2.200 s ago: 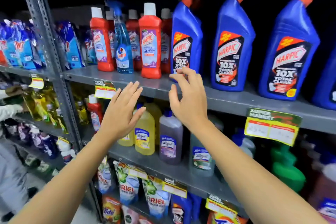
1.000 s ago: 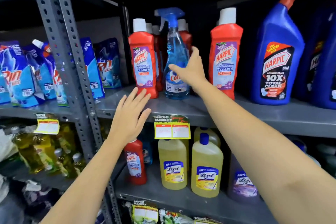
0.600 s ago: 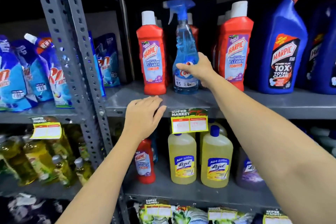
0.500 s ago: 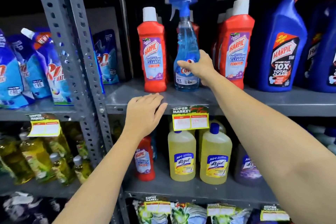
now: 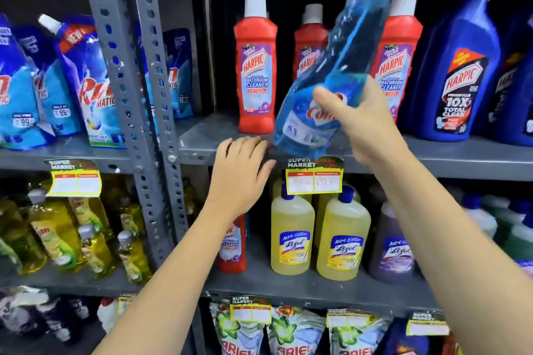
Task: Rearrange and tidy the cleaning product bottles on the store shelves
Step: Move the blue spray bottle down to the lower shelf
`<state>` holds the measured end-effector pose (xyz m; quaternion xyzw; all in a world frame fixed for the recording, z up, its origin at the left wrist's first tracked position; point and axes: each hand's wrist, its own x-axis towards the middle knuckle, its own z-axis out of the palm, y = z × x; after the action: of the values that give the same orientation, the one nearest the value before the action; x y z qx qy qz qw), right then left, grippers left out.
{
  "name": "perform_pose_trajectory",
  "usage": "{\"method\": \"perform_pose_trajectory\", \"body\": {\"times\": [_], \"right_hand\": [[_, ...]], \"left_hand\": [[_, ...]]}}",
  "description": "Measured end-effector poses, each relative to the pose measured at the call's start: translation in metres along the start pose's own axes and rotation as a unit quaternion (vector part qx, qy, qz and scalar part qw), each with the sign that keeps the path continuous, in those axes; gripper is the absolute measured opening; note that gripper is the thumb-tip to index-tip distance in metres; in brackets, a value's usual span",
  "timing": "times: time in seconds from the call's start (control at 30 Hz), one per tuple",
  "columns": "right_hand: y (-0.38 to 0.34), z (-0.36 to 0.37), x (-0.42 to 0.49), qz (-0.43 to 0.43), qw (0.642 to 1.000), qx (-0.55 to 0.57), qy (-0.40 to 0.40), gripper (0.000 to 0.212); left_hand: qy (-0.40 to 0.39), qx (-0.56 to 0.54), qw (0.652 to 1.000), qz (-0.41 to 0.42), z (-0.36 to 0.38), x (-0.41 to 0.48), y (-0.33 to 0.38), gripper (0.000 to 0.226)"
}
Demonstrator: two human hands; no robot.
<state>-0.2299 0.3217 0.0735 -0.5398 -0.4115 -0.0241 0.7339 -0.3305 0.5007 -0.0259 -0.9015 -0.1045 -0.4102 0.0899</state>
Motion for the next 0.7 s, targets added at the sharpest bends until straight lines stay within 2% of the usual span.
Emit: {"method": "perform_pose_trajectory", "body": {"times": [0.13,0.23,0.4,0.57,0.7], "right_hand": [[0.023,-0.009,-0.071,0.005,0.999,-0.035,-0.041,0.04],[0.056,-0.011,-0.119,0.033,0.996,-0.06,-0.056,0.043],[0.14,-0.02,-0.185,0.158,0.981,-0.085,-0.078,0.051],[0.21,-0.02,-0.199,0.201,0.969,-0.136,-0.039,0.049],[0.247,-0.016,-0.191,0.231,0.962,-0.147,-0.023,0.049]], "left_hand": [[0.016,-0.04,0.999,0.006,0.009,-0.037,0.002,0.056],[0.016,-0.085,0.996,0.009,0.026,-0.079,0.0,0.048],[-0.153,-0.107,0.981,-0.051,0.082,-0.162,-0.004,0.04],[-0.38,-0.126,0.916,-0.04,0.136,-0.218,-0.001,0.053],[-0.454,-0.093,0.885,-0.05,0.156,-0.227,0.001,0.06]]}}
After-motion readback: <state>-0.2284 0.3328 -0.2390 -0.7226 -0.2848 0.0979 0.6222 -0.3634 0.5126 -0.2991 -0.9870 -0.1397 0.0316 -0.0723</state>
